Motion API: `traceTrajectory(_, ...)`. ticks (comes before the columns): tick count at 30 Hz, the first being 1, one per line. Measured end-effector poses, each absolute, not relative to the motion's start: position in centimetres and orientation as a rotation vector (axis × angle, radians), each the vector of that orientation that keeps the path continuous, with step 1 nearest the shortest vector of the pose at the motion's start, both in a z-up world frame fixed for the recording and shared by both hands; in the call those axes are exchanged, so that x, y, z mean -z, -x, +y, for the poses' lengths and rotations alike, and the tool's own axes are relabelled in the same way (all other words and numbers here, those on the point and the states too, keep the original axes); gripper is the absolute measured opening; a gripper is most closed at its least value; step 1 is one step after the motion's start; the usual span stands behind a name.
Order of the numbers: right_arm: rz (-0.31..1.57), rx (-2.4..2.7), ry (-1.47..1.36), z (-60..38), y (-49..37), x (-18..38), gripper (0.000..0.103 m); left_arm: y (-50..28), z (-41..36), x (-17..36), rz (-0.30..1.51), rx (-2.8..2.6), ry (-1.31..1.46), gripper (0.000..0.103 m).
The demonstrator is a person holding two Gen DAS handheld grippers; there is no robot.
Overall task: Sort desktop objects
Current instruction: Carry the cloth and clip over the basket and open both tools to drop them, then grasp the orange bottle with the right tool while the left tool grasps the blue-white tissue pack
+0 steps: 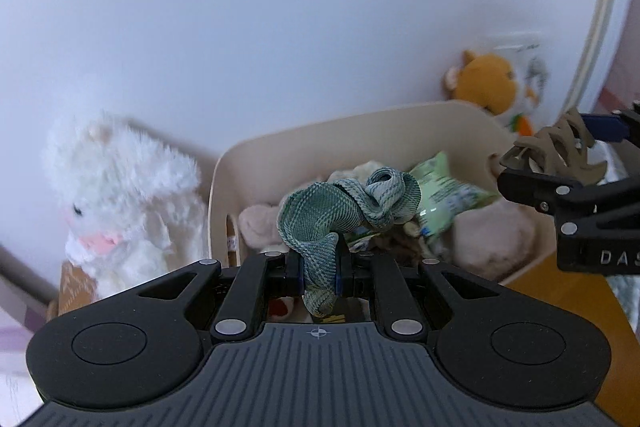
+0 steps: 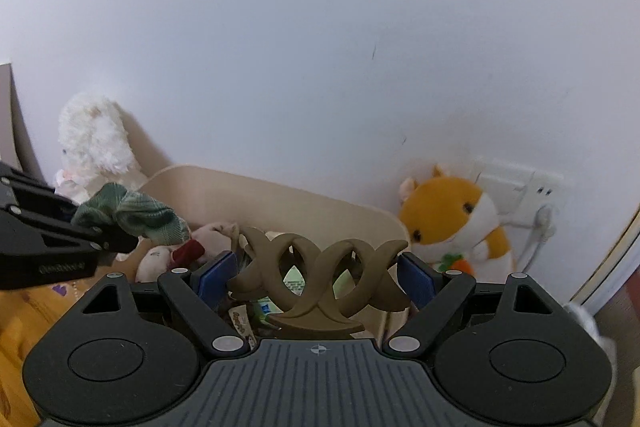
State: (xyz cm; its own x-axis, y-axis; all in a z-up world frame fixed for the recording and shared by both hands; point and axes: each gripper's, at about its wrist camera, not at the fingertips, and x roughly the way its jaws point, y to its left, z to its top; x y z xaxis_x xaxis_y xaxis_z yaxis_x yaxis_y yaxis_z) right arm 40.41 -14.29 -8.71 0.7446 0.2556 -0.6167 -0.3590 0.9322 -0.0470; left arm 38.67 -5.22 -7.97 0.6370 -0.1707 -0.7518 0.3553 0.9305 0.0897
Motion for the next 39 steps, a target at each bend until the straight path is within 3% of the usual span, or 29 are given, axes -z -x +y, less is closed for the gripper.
traceTrajectory(8,0.711,-0.316,0.158,-13.0,-42.2,12.2,0.086,-41.3,-3.9,10.5,0.930,0.229,-0.105,0.016)
traceTrajectory(10,0.712,-0.320,0.167,-12.9,-42.2,12.5,0.089,-41.4,-3.7,10.3,0.933,0.229,-0.090,0.044)
traceTrajectory(13,0.686,-0.335,0.194,-13.0,-41.7,12.4,0.096,-40.7,-3.6,9.7,0.878,0.213,-0.121,0.069)
traceTrajectory(15,0.660,-0.334,0.214,-13.2,-41.1,12.1,0.103,-40.4,-3.4,9.4,0.851,0.218,-0.144,0.071)
traceTrajectory(26,0.588,-0.422,0.170,-16.2,-36.0,9.9,0.103,-36.5,-2.9,8.6,0.866,0.344,-0.234,0.071)
traceTrajectory(29,0.596,-0.439,0.156,-17.2,-34.1,10.1,0.103,-34.7,-2.3,8.7,0.863,0.385,-0.274,0.076)
traceTrajectory(31,0.598,-0.449,0.152,-17.9,-32.7,10.3,0.103,-33.2,-1.5,9.1,0.868,0.411,-0.291,0.080)
traceTrajectory(39,0.658,-0.502,0.203,-19.2,-27.9,12.9,0.103,-28.2,1.6,12.6,0.954,0.457,-0.366,0.080)
